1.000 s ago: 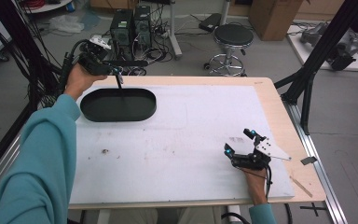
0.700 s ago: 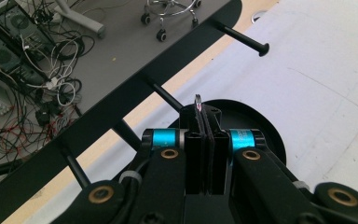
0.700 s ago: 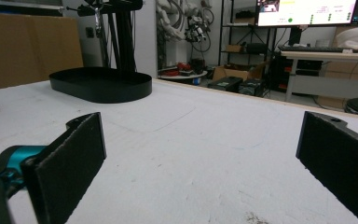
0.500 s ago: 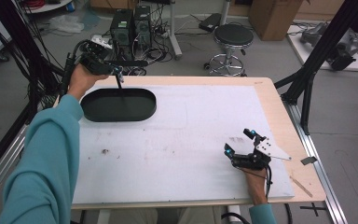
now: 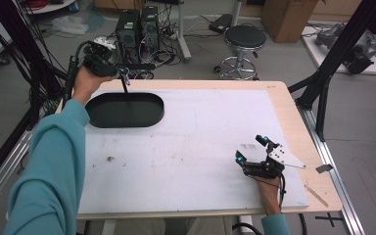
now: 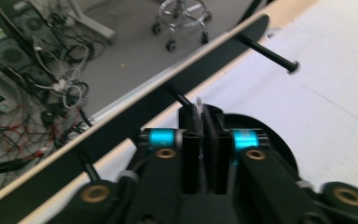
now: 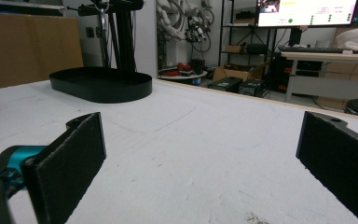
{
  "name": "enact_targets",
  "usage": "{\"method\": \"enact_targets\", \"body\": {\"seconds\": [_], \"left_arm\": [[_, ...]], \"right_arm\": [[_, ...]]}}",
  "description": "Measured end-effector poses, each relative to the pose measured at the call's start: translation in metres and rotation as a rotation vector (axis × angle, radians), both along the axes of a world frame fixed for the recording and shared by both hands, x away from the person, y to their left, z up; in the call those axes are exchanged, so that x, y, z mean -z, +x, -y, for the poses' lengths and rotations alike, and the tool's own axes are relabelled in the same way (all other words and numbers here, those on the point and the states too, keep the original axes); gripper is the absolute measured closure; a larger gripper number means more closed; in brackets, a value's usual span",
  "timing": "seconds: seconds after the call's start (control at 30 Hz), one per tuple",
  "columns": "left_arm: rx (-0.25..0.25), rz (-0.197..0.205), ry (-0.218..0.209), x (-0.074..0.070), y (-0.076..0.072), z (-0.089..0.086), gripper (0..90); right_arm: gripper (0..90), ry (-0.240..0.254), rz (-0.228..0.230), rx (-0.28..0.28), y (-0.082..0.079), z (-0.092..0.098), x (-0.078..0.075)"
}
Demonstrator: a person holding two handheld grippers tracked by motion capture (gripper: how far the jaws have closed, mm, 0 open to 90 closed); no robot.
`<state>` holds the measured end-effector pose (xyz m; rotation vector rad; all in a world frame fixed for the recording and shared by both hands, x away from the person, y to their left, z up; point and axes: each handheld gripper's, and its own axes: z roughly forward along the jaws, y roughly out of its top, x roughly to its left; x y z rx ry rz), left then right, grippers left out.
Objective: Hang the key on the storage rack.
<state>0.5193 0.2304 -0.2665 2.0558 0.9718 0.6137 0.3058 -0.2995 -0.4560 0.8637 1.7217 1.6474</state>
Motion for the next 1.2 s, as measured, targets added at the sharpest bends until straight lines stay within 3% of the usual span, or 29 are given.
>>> {"method": "enact_targets", "body": {"seconds": [0.07,0.1,0.23,0.3,0.4,0.47,0.67,0.7,0.77,0.8,0.87,0.97,1.13,1.2], "left_arm": [[-0.001,0.012,-0.012,0.0,0.0,-0.001,70.8],[-0.021,0.049,-0.016,-0.002,0.0,-0.004,63.8],[-0.04,0.081,-0.047,-0.004,-0.002,-0.009,37.8],[-0.027,0.134,-0.115,-0.005,-0.008,-0.012,25.1],[-0.035,0.244,-0.129,-0.004,-0.022,-0.014,2.4],[-0.011,0.287,-0.171,-0.002,-0.033,-0.018,1.7],[0.044,0.315,-0.231,0.014,-0.076,-0.031,1.7],[0.044,0.315,-0.231,0.014,-0.076,-0.031,1.7],[0.07,0.365,-0.268,0.028,-0.108,-0.035,1.7],[0.07,0.365,-0.268,0.028,-0.108,-0.035,1.7],[0.086,0.399,-0.293,0.04,-0.127,-0.035,1.7],[0.125,0.404,-0.341,0.061,-0.154,-0.035,1.7],[0.168,0.383,-0.38,0.094,-0.186,-0.032,1.7],[0.167,0.388,-0.376,0.105,-0.196,-0.032,1.7]], "right_arm": [[0.7,0.0,0.005,-0.001,0.0,0.0,0.0],[0.8,-0.001,0.006,0.0,0.0,0.0,0.0],[0.7,0.002,-0.001,-0.002,0.0,0.0,0.0],[0.8,0.002,-0.001,-0.001,0.0,0.0,0.0],[0.7,0.001,0.0,-0.001,-0.001,0.0,0.0],[0.7,0.001,0.004,0.0,0.0,0.0,0.0],[0.7,0.012,-0.001,0.002,0.0,0.001,0.0],[0.7,0.012,-0.001,0.002,0.0,0.001,0.0],[0.8,0.006,0.005,0.002,-0.001,0.0,0.0],[0.7,0.001,0.009,0.002,-0.001,0.0,0.0],[0.7,-0.004,0.012,0.0,-0.001,0.0,0.0],[0.7,-0.005,0.012,0.002,-0.001,-0.001,0.0],[0.7,-0.014,0.021,0.006,-0.001,-0.001,0.0],[0.7,-0.015,0.018,0.008,-0.002,-0.001,0.0]]}}
